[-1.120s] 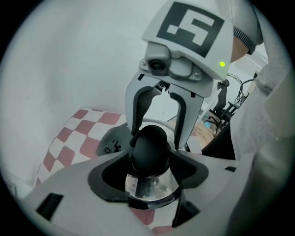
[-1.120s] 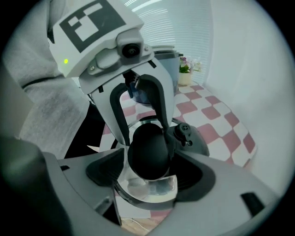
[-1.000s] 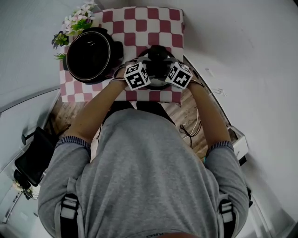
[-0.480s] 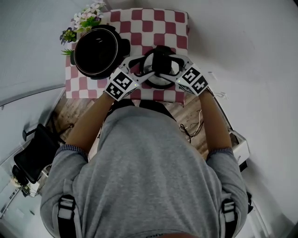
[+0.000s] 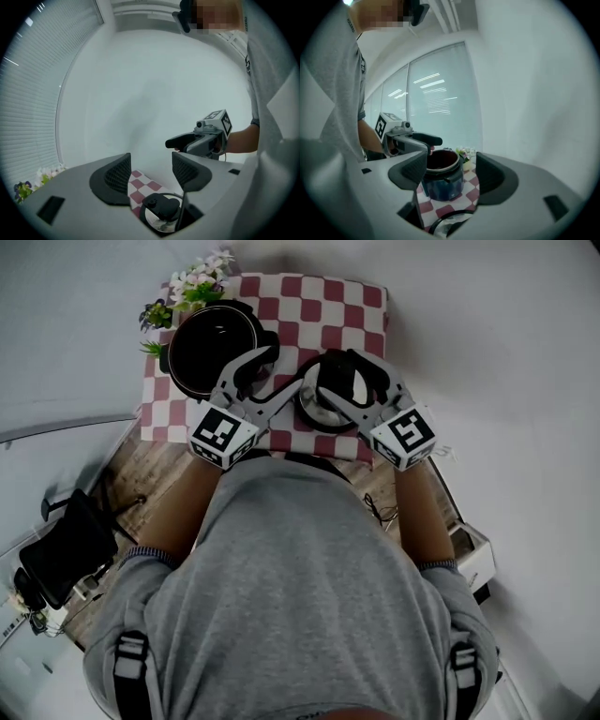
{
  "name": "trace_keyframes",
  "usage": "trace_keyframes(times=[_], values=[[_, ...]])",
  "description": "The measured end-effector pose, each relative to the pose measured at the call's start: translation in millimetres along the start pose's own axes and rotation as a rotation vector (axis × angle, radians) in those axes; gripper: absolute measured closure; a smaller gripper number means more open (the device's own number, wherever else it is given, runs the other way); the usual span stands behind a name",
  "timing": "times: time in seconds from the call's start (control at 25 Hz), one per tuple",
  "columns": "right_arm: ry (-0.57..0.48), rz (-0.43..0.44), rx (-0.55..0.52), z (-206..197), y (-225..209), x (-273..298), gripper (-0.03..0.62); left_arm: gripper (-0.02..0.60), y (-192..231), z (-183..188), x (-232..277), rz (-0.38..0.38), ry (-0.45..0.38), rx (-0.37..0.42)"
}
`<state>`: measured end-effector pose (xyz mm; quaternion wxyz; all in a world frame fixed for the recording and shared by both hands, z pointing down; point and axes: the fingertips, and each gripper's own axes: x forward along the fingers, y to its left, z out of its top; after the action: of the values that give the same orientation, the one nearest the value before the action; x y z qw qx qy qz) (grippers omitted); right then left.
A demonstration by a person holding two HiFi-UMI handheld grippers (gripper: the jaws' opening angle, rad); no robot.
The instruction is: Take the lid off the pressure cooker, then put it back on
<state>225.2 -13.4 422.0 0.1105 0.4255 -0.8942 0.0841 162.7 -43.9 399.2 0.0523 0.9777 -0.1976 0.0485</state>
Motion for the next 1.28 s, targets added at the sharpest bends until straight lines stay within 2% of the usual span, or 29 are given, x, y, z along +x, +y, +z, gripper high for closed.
trace_keyframes(times=[0.16, 0.32, 0.56, 0.8, 1.28], values=[[-0.084, -0.063, -0.033, 27, 9, 0, 0.256, 0.282, 3, 21, -13, 0.022, -0.055, 0.019], [-0.124, -0.078, -0.066, 43, 18, 3, 0.270, 0.282, 7, 34, -24, 0.036, -0.088, 0.038], [-0.121, -0.068, -0.081, 53, 19, 8, 0.270, 0.285, 16, 45, -34, 0.057, -0.115, 0.037], [-0.114, -0.069, -0.093, 58, 17, 10, 0.269, 0.285, 18, 49, -31, 0.039, -0.116, 0.055], [-0.053, -0.100, -0.072, 40, -3, 0, 0.266, 0.285, 7, 41, -3, -0.029, -0.090, 0.070]])
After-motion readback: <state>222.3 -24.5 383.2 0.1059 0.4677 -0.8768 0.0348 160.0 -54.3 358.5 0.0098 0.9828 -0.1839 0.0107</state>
